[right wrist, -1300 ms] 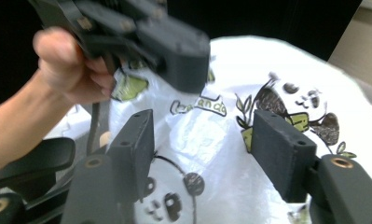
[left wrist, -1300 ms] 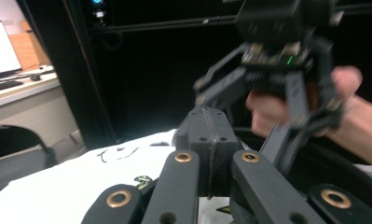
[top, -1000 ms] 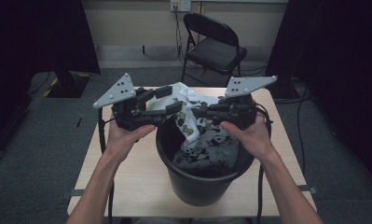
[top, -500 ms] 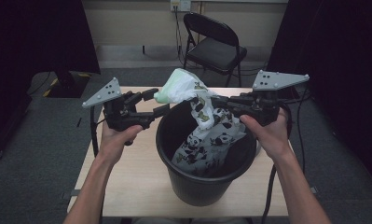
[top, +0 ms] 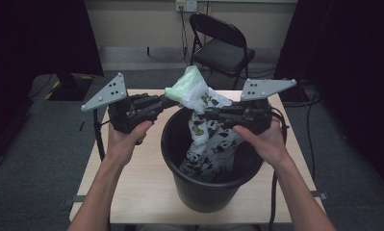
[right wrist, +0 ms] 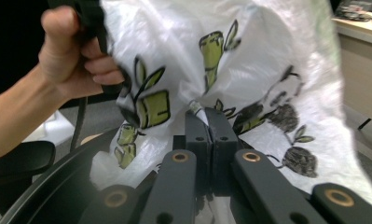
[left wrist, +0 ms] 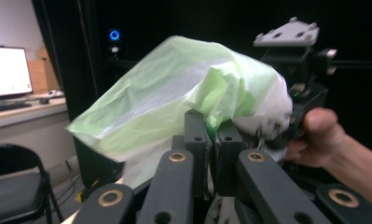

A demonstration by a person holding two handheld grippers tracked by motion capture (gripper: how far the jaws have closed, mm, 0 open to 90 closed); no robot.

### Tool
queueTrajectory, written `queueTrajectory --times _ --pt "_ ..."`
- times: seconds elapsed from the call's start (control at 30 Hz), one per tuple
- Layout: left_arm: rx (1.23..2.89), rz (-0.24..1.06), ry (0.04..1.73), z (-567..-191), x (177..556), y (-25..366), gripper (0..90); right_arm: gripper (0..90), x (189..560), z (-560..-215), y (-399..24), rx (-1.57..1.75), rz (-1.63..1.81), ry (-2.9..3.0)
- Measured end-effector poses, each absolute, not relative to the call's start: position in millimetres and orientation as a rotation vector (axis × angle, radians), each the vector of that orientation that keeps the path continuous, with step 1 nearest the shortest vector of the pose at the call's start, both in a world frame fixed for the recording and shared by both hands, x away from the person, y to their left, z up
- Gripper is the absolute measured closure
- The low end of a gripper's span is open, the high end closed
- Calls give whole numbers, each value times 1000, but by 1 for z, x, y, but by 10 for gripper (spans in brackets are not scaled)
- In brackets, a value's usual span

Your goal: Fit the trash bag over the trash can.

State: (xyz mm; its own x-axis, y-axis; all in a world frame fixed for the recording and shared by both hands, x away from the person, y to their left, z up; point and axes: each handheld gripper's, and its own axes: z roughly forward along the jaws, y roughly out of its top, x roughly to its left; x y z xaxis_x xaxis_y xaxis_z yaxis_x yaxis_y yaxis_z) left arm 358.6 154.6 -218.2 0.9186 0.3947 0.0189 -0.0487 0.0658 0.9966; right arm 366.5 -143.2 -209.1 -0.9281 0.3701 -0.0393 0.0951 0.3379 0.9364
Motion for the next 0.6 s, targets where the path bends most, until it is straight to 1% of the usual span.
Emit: queueTrajectory --times 0.17,0.2,0.23,0.27,0.3,0.37,0.47,0.6 --pt "1490 348 259 -214 354 149 880 880 369 -217 -120 383 1582 2424" --pt "1519 367 257 -215 353 146 880 862 370 -220 -116 381 1547 2445" --pt "1537 376 259 -217 353 144 882 818 371 -225 -112 381 1506 2465" --pt "1570 386 258 -220 354 141 883 747 371 -227 -111 386 1486 2479" --pt "1586 382 255 -223 355 139 884 653 371 -227 -112 401 1468 2476" --pt "1605 392 259 -226 357 136 885 569 370 -225 -116 400 1491 2473" --pt "1644 430 278 -230 360 133 891 474 366 -220 -128 423 1498 2444" --pt "1724 459 262 -234 361 126 895 433 360 -211 -150 429 1564 2393"
